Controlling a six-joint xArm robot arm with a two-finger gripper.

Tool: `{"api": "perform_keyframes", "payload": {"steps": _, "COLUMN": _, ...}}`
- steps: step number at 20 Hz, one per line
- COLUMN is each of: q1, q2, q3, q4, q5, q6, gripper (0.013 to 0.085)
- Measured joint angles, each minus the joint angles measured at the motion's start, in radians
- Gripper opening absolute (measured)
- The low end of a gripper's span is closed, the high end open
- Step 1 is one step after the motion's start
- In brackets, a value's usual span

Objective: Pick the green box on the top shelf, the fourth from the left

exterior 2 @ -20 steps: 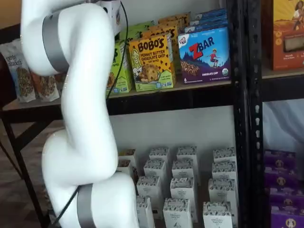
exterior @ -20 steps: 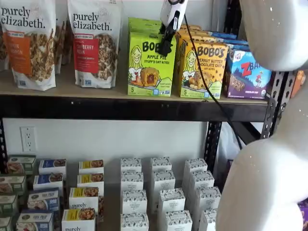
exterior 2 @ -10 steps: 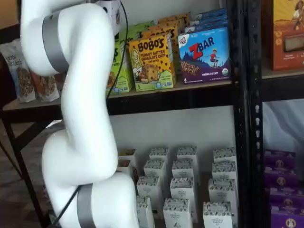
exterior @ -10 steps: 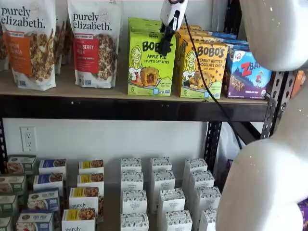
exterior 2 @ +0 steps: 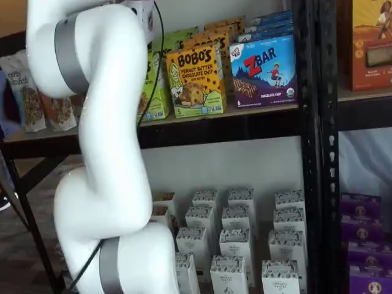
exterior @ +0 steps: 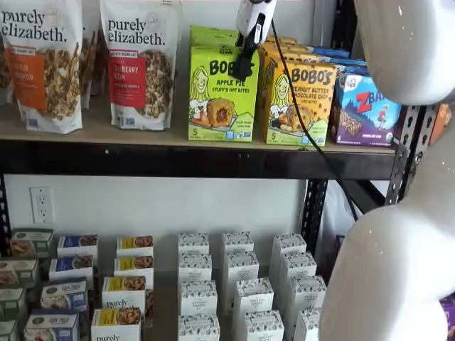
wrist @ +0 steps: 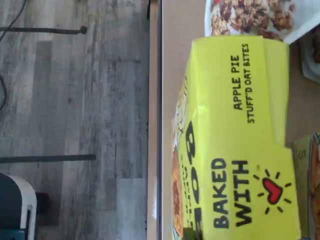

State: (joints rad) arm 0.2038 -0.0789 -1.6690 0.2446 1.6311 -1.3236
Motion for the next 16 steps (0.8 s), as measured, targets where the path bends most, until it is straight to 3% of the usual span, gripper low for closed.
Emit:
{"api": "perform_keyframes", "payload": {"steps": 9, "q1": 0.001, "q2": -0.029, "q3": -0.036, "q4": 0.028, "q5": 0.094, "q6": 0.021, "gripper": 0.0290}}
{"api": "perform_keyframes", "payload": {"steps": 16, "q1": -0.018, "q2": -0.110, "q3": -0.010, "q4": 0.050, "q5": 0.175, "q6": 0.023, "gripper": 0.0290}}
